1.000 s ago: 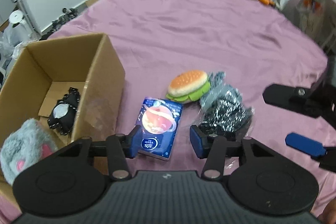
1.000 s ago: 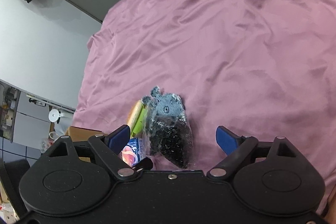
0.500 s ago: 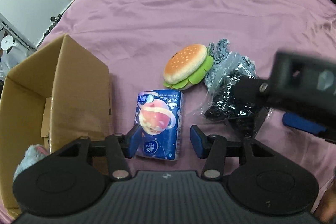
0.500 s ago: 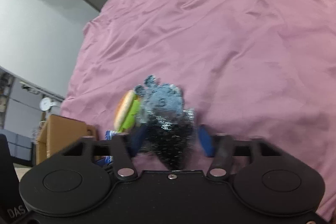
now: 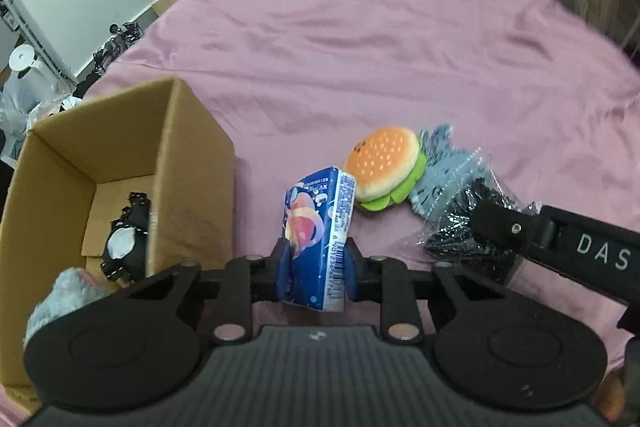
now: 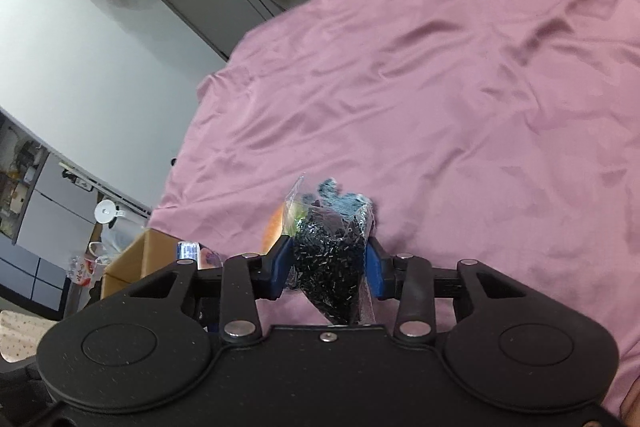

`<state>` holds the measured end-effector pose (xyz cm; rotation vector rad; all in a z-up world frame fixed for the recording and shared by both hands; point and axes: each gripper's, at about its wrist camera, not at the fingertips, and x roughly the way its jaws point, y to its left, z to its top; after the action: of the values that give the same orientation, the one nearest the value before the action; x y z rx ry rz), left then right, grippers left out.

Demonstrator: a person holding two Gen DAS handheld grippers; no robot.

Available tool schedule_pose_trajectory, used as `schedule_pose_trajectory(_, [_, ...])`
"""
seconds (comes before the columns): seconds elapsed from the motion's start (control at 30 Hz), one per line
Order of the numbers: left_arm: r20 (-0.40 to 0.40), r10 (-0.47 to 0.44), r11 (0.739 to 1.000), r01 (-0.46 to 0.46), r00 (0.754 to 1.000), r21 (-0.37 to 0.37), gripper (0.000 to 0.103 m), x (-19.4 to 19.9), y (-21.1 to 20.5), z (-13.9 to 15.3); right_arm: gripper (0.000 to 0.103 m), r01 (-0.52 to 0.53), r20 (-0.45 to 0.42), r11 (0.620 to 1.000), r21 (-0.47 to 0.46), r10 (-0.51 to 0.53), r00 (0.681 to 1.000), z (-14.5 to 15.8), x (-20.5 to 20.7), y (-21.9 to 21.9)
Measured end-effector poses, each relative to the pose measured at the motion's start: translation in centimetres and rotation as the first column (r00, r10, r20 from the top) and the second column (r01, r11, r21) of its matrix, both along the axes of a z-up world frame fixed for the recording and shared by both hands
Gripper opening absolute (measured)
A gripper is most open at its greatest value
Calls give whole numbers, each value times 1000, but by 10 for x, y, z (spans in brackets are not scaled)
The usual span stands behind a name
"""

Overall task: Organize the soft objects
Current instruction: 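Carry the bead bag with the right gripper into the box while the left gripper drops the tissue pack there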

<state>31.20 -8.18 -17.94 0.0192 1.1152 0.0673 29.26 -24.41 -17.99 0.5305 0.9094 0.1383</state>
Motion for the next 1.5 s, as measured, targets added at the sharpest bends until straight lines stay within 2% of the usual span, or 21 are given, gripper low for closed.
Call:
schedule_pose_trajectory(0.37, [140,32,994,-17,990,-104,26,-28,7,46,38,-47,99,999,18,45,994,37,-11,15])
schedule_pose_trajectory(0.57, [178,79,986,-50,981,-161,26,-42,31,67,38,-85,178,996,9,82,981,65,-17,25])
schedule_pose_trajectory(0.73, [210,110,981,-73,971,-180,26,-55,55,86,38,-101,200,995,-11,101,975,74,-21,37])
schedule_pose_trajectory(1.13, [240,158,974,-112,958,-195,26,-78,107,103,38,-205,207,978,-42,209,956,77,-33,82])
schedule_pose_trajectory(1.5, [215,215,954,-157,953,-256,26,-88,141,93,38,-242,198,967,-73,252,947,71,-37,104])
